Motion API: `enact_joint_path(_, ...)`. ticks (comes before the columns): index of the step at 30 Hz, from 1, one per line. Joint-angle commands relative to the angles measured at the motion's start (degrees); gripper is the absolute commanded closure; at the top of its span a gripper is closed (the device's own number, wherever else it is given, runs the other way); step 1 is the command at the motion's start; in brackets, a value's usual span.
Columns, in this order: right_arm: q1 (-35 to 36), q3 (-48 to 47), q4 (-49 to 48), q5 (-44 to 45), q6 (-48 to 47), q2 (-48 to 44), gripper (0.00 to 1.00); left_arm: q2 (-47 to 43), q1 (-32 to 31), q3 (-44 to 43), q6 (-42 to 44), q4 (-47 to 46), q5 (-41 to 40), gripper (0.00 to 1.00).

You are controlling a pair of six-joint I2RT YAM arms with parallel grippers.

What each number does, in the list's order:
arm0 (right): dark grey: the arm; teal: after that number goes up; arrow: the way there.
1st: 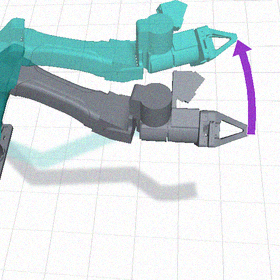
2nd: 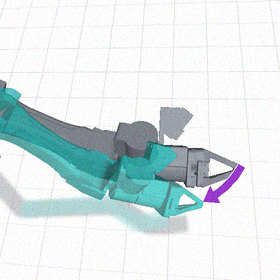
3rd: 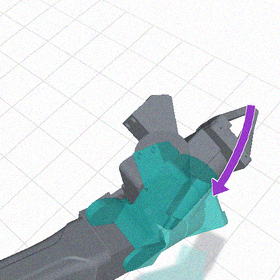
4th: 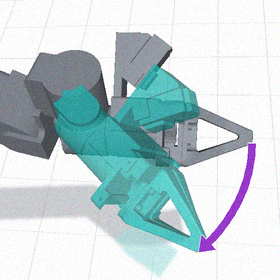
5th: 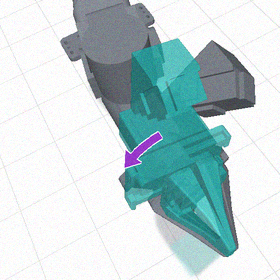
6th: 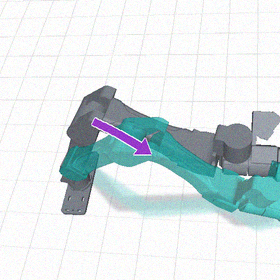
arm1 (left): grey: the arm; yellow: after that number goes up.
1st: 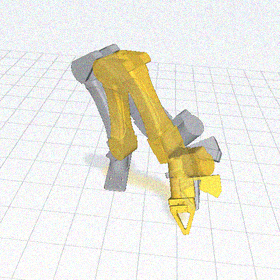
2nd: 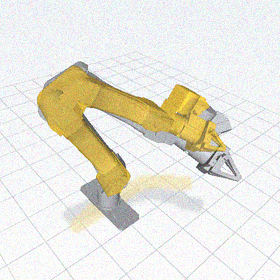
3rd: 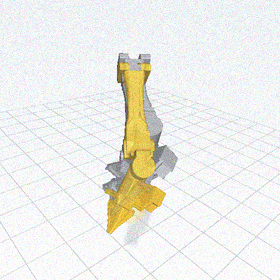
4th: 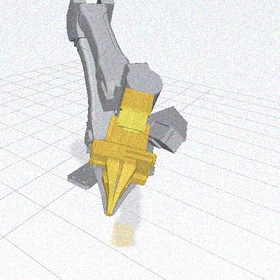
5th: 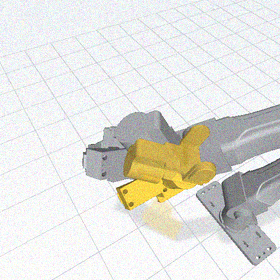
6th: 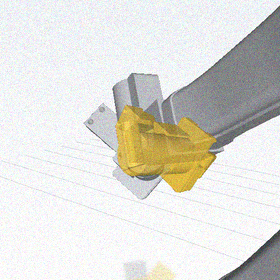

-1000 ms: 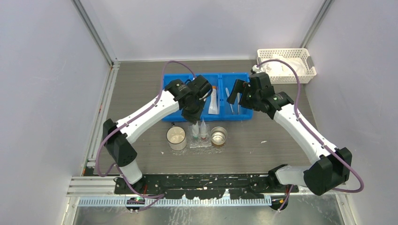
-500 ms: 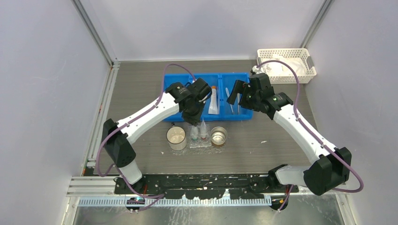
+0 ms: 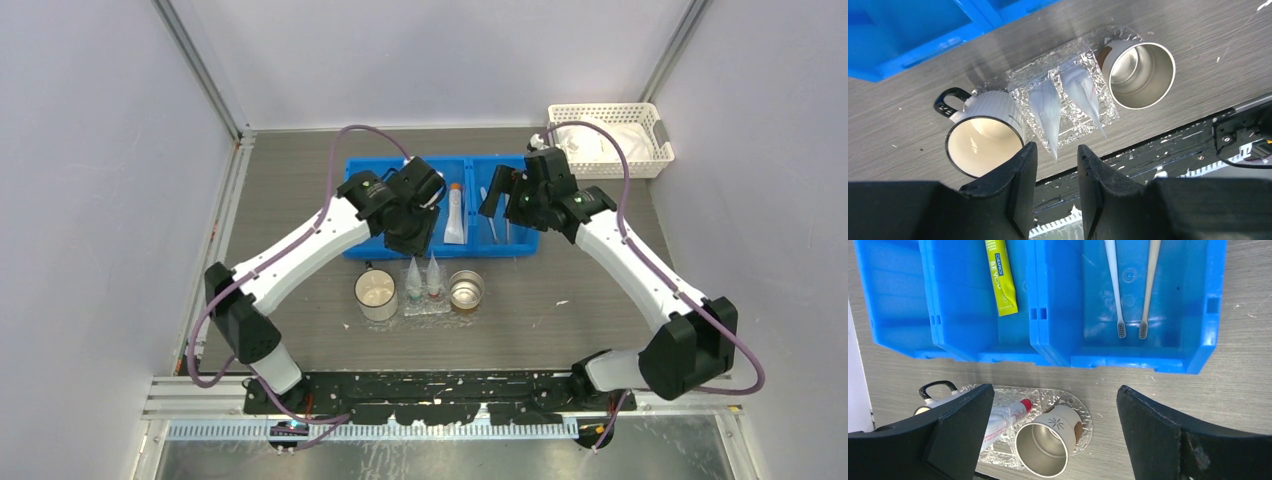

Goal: Prepare toiletry sets of a toothbrush and toothpaste on the tray

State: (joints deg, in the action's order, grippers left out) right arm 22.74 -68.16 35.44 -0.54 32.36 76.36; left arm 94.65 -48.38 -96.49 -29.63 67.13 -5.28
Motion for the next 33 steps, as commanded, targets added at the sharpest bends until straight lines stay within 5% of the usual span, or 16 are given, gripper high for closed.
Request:
enact_joint_path(1,-0.2,-6.5,-0.7,-1.5,-1.7,3.2,0.06,-5.4,-0.2,-5.1,-0.1,2.0,-3.5,0.63)
enact_joint_path(5,-0.2,-12.9,-0.4,-4.2,-2.0,9.4,0.28,-8.4,-0.2,-5.9,-0.4,3.4,-8.1,0.62)
enact_joint_path(7,-0.1,-16.9,-0.7,-7.8,-2.3,14.1,0.32,-11.1,-0.1,-5.0,-0.4,2.6,-10.8,0.60)
enact_joint_path(19,5.0,-37.4,3.6,-12.2,-6.7,40.5,0.28,-14.5,0.5,-0.5,2.2,0.7,-13.9,0.55)
enact_joint_path(33,8.3,-40.7,-0.7,-1.8,-4.7,51.0,0.34,-16.4,2.4,3.7,4.1,-2.5,-11.3,0.54)
